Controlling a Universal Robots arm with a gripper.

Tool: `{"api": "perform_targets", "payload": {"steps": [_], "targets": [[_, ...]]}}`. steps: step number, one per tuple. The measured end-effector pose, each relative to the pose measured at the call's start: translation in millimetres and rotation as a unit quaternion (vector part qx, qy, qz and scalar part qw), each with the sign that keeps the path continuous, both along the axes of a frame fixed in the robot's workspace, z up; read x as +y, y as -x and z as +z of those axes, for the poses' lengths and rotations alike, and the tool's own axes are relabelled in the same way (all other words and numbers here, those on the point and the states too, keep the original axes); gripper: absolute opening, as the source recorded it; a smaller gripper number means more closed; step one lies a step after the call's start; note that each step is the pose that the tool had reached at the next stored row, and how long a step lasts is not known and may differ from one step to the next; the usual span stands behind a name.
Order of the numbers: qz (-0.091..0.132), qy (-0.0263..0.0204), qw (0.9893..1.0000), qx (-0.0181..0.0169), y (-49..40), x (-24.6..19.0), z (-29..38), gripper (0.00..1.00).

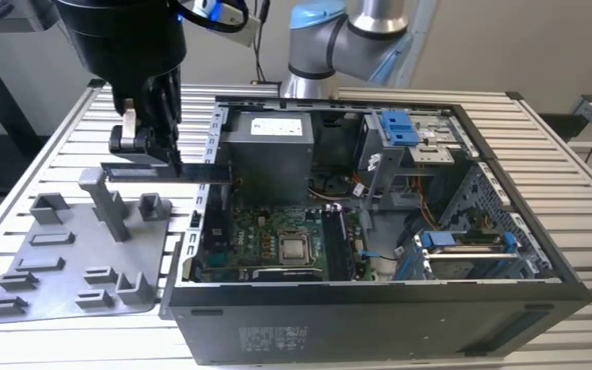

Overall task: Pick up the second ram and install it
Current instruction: 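Pick up the second ram and move it above second insertion slot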

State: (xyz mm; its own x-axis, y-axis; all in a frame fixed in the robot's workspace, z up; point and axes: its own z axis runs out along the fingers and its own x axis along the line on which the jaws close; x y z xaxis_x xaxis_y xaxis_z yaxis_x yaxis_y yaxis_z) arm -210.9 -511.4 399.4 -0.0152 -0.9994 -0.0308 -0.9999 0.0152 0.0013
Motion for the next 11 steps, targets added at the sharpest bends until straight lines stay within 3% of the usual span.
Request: {"api": "perform_targets", "payload": {"steps": [11], "targets": [[0.0,-0.0001,1.0,0.0,-27.6,0.0,-0.1,0.14]]}}
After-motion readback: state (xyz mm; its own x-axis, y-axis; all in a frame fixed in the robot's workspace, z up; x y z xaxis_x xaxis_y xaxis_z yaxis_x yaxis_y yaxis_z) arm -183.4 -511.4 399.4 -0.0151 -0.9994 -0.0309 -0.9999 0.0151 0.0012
